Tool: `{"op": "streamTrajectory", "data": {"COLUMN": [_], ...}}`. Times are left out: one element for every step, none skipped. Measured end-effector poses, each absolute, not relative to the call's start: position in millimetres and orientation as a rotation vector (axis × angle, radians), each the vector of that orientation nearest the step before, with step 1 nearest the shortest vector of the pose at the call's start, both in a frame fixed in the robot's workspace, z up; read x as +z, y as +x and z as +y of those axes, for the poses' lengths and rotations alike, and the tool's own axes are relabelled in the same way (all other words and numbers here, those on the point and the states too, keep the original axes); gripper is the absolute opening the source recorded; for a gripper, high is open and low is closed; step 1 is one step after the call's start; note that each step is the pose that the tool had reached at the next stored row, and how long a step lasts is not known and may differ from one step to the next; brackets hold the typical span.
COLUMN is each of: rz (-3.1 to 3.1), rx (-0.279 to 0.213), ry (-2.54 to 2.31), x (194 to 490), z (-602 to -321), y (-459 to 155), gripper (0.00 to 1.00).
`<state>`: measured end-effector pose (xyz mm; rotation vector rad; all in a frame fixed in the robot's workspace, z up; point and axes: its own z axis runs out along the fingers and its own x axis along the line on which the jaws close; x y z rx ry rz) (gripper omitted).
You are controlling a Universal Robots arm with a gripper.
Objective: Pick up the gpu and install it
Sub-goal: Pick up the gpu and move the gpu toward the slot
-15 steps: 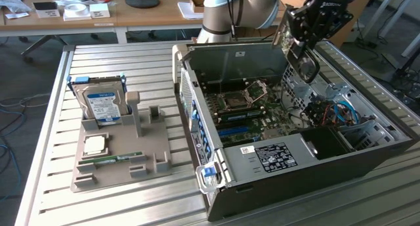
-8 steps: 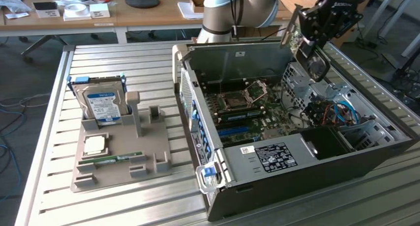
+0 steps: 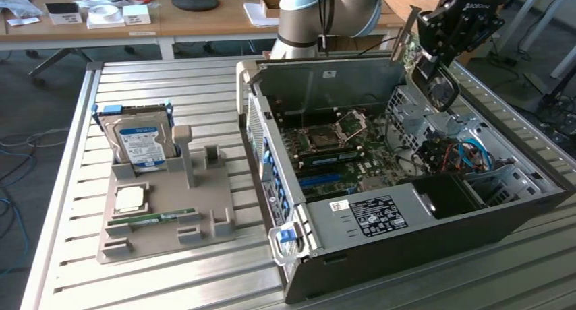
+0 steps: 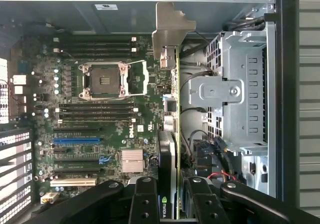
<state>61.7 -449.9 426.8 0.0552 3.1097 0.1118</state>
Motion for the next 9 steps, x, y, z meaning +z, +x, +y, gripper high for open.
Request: {"op": "streamTrajectory", "data": {"rz": [3.11,3.11,3.11,3.11,3.11,3.11,3.11,3.11,3.11], "rx": [0.112,0.112,0.112,0.112,0.112,0.112,0.112,0.112,0.112], "ry": [0.055,0.055,0.055,0.055,0.055,0.055,0.055,0.055,0.055], "x": [426.8,426.8,426.8,426.8,426.8,426.8,426.8,426.8,426.8], "z": [-449.9,-449.9,-449.9,-449.9,-449.9,-449.9,-449.9,-449.9,-449.9], "y": [61.7,61.7,62.1,62.9,63.7,64.5,64.7,64.7,66.1], "gripper": [0.27,0.27,0.27,0.27,0.27,0.27,0.27,0.27,0.27]}}
